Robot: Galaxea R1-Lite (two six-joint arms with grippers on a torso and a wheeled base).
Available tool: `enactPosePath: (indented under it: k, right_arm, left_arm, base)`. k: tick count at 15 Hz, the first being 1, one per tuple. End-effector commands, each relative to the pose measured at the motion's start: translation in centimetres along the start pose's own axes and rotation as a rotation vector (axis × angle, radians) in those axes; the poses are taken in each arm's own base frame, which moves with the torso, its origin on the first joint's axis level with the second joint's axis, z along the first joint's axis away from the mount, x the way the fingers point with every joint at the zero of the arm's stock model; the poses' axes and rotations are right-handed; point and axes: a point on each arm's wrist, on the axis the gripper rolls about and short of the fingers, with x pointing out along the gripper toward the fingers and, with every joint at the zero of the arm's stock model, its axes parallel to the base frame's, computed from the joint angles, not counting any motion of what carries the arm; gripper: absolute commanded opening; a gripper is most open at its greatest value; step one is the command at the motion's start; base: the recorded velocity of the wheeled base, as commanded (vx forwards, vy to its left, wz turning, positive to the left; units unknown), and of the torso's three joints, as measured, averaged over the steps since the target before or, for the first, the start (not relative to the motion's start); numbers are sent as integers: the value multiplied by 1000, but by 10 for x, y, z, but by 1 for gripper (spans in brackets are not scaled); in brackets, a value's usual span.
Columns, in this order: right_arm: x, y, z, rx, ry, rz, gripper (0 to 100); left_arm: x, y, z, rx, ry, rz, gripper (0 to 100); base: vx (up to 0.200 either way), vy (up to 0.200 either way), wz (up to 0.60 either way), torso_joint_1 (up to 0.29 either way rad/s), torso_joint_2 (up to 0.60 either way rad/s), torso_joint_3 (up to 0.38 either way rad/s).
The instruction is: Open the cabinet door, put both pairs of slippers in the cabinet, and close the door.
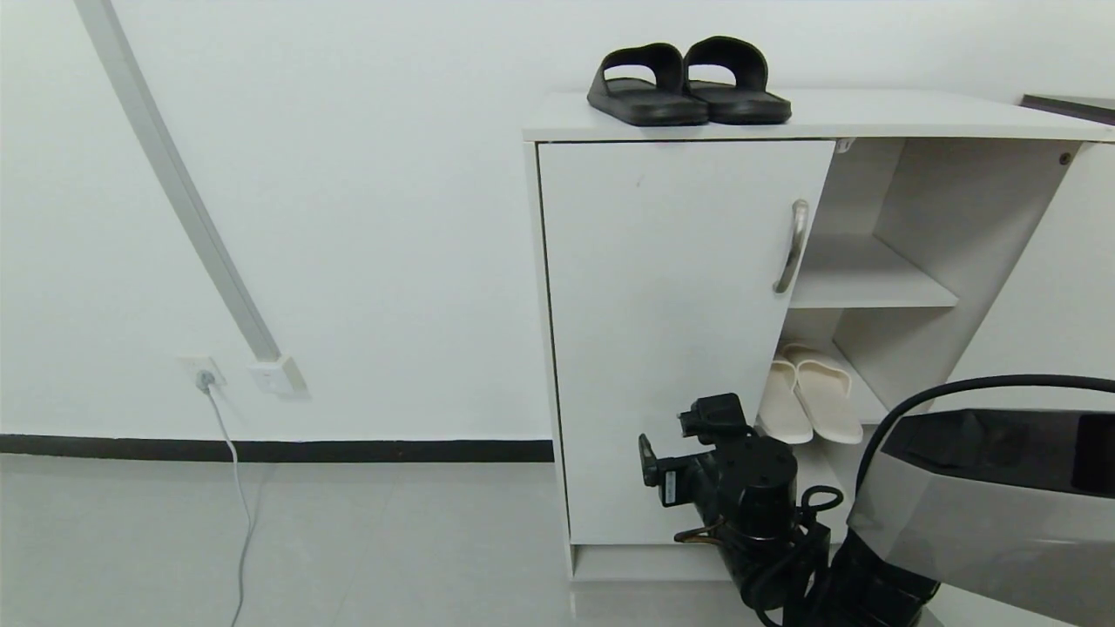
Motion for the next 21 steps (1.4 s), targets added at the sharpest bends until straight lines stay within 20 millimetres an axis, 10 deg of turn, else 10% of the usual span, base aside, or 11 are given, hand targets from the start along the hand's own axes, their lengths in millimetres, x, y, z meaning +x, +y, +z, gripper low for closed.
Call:
enactPosePath:
  k: [1, 21]
  right_arm:
    - [0, -1, -2, -5, 8, 2, 100]
    - [1, -1, -12, -21, 29, 1, 100]
  left_arm:
    - [0, 0, 0, 0, -1, 2, 0]
    - [0, 0, 0, 0, 1, 1, 0]
  base:
    - [0, 0, 0, 0, 0, 0]
    - [0, 0, 0, 21, -150, -129]
